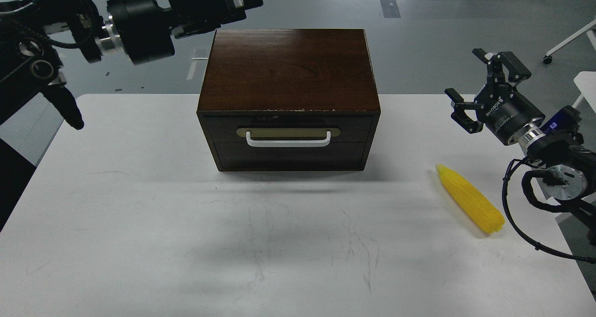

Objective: Put corn in drawer with both arms
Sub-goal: 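Move the left gripper toward the drawer's white handle, then hook the left gripper onto the white drawer handle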

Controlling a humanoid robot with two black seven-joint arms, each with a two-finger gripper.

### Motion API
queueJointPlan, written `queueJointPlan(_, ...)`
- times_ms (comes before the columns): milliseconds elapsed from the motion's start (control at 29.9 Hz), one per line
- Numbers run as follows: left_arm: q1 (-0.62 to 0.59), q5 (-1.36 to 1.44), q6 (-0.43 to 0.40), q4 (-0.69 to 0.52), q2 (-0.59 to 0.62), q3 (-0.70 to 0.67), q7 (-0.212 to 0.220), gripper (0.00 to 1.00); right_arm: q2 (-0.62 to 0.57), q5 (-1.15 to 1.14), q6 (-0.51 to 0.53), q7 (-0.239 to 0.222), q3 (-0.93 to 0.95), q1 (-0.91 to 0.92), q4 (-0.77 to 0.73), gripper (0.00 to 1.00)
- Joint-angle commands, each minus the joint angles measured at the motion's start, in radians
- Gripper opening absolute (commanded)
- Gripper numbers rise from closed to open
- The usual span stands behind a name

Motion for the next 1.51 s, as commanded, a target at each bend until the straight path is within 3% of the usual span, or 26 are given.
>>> queueJointPlan(0,-0.117,0.183,0.000,-0.035,-0.049,0.082,-0.018,0.99,0.000,0.000,0.000,0.000,0.000,0.000,0.000,1.00)
queueJointPlan(167,-0.336,0.437,0.000,-0.035,-0.105,0.374,-0.018,0.98,-0.002,0.000,0.000,0.000,0.000,0.000,0.000,1.00)
queueJointPlan(268,-0.395,0.545,0.000,-0.035,-0.131,0.477,-0.018,0.98,-0.002,0.000,0.000,0.000,0.000,0.000,0.000,1.00)
queueJointPlan(836,-0.585,0.819,0.000,-0.034,-0.283,0.823,-0.018,0.98,-0.009,0.000,0.000,0.000,0.000,0.000,0.000,1.00)
queueJointPlan(1137,-0.623,0.849,0.000,-0.024,-0.309,0.930,-0.018,0.98,-0.009,0.000,0.000,0.000,0.001,0.000,0.000,1.00)
queueJointPlan(1472,-0.629,0.850,0.000,-0.018,-0.350,0.959,-0.018,0.98,-0.009,0.000,0.000,0.000,0.001,-0.001,0.001,1.00)
